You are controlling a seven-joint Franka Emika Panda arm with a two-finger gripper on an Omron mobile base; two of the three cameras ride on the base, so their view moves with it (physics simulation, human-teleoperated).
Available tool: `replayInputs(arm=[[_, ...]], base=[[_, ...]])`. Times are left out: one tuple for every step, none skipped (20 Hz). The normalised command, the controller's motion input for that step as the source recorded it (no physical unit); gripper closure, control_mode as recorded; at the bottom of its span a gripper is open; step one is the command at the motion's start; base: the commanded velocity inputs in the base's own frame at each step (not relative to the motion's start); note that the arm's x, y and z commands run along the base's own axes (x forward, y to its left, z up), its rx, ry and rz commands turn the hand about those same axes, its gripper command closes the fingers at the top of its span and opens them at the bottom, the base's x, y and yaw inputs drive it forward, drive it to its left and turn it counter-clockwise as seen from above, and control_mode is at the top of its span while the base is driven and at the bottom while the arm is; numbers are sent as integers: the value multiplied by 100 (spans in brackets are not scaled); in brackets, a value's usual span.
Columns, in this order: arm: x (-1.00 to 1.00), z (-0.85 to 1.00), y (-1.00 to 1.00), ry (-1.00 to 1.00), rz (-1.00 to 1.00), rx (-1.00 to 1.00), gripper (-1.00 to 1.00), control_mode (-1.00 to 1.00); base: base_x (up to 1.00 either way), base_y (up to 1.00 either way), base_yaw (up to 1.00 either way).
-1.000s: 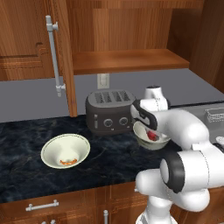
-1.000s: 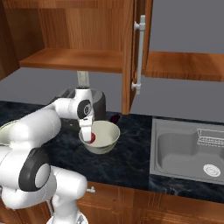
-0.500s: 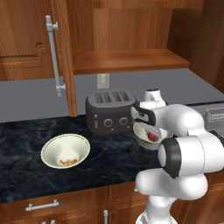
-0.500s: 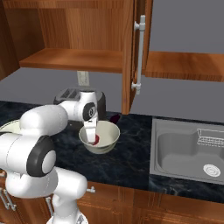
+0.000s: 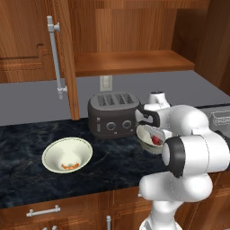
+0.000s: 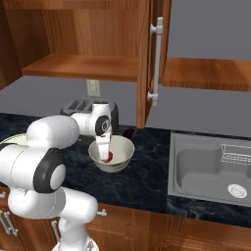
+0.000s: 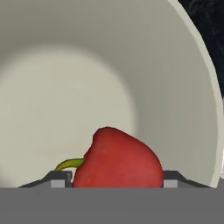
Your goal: Pick both bowls and place them on the counter. Then place the bell pepper in one bowl and place the shrimp in the other bowl.
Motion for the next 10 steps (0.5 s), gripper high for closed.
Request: replayInputs(arm=[[0, 6, -12, -1, -5, 2, -100, -100], [0, 7, -8, 0, -6, 1, -100, -100], [0, 11, -6, 0, -7, 1, -100, -100], [0, 6, -10, 0, -8, 1, -100, -100], [-3, 18, -18, -4, -8, 1, -100, -100], [-8, 24, -10, -5, -9, 1, -100, -100], [-14, 48, -1, -3, -10, 0, -100, -100], [-20, 55, 0, 0, -12, 0, -100, -100], [-23, 76, 0, 0, -13, 0, -100, -100], [-12, 64, 0, 0, -11, 0, -100, -100]], base=[[0, 0, 0], [0, 0, 0], [0, 0, 0], [0, 0, 0], [0, 0, 0], [0, 0, 0], [0, 0, 0], [0, 0, 0], [0, 0, 0], [0, 0, 0]])
